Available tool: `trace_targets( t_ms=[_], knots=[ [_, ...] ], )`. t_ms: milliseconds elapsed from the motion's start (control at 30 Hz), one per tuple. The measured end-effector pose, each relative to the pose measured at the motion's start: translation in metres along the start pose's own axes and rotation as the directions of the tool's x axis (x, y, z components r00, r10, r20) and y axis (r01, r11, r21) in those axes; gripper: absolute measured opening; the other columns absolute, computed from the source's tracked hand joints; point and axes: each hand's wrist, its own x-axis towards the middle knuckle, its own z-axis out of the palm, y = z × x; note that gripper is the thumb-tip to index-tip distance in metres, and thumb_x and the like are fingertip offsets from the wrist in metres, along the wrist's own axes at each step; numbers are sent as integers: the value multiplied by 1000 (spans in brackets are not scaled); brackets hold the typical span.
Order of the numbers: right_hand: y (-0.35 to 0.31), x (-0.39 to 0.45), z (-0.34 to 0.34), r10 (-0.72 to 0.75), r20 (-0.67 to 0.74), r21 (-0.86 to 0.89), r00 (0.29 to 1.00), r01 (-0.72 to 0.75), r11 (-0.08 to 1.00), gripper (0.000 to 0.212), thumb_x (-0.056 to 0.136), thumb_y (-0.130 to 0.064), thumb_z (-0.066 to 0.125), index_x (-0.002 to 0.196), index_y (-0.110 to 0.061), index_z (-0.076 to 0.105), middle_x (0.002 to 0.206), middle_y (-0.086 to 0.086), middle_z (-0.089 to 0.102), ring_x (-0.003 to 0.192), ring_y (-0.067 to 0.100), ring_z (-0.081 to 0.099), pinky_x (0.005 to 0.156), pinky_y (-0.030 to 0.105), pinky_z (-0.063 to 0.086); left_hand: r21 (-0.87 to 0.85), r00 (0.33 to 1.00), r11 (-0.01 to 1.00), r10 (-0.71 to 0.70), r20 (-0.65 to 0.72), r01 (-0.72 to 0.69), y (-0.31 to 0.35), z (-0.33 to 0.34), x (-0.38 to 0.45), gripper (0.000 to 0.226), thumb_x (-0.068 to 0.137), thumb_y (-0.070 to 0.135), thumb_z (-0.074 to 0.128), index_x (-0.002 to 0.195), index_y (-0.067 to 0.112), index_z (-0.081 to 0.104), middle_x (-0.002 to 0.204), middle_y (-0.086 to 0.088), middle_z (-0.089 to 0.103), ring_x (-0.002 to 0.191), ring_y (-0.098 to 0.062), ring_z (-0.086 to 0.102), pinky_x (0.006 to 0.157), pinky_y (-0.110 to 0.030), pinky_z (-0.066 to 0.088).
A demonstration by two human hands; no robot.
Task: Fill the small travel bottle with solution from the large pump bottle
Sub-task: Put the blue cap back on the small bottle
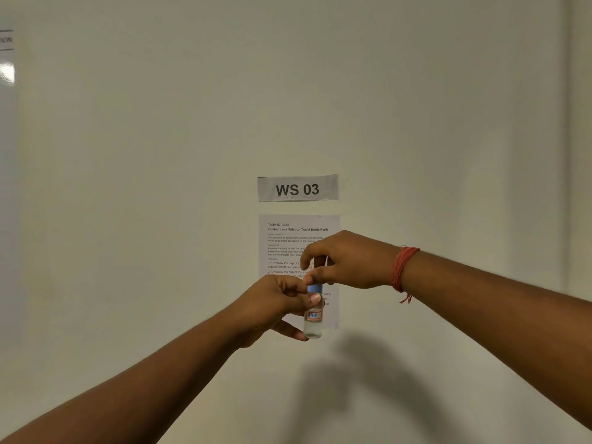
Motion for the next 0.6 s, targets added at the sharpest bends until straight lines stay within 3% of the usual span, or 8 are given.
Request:
trace_targets(
  t_ms=[133, 233, 433, 600],
  knots=[
    [3, -2, -2, -22, 15, 92, 1000, 21, 996, 21, 93, -34, 62, 113, -31, 67, 104, -13, 67, 84, 3, 63, 74, 16, 45, 6, 1000, 1000, -1, -6, 1, 2, 1, 1, 16, 94, 18, 69, 107, 12, 76, 106, -6, 79, 101, -24, 75, 83, -54, 62],
    [4, -2, 0, -35, 20, 82, 999, 33, 996, 16, 92, -33, 64, 105, -28, 71, 101, -13, 68, 85, 0, 58, 76, 19, 45, 13, 1000, 1000, 0, 0, 0, 2, 1, 1, 20, 95, 18, 69, 111, 10, 75, 107, -7, 79, 101, -24, 75, 84, -55, 62],
    [3, -1, 3, -11, 12, 2, 1000, 10, 1000, 26, 91, -42, 61, 102, -21, 72, 94, -5, 70, 85, 10, 62, 80, 31, 54, 8, 1000, 1000, 4, 4, -4, 1, 2, 2, 20, 94, 17, 69, 111, 9, 75, 107, -8, 78, 101, -24, 75, 83, -55, 62],
    [4, 0, 2, 6, -33, -12, 999, -6, 1000, 33, 93, -46, 56, 121, -28, 63, 110, -6, 66, 89, 7, 56, 83, 25, 50, 7, 1000, 1000, -8, -8, 8, 2, 3, 3, 21, 94, 18, 69, 113, 11, 75, 108, -7, 78, 103, -25, 75, 86, -58, 61]
  ],
)
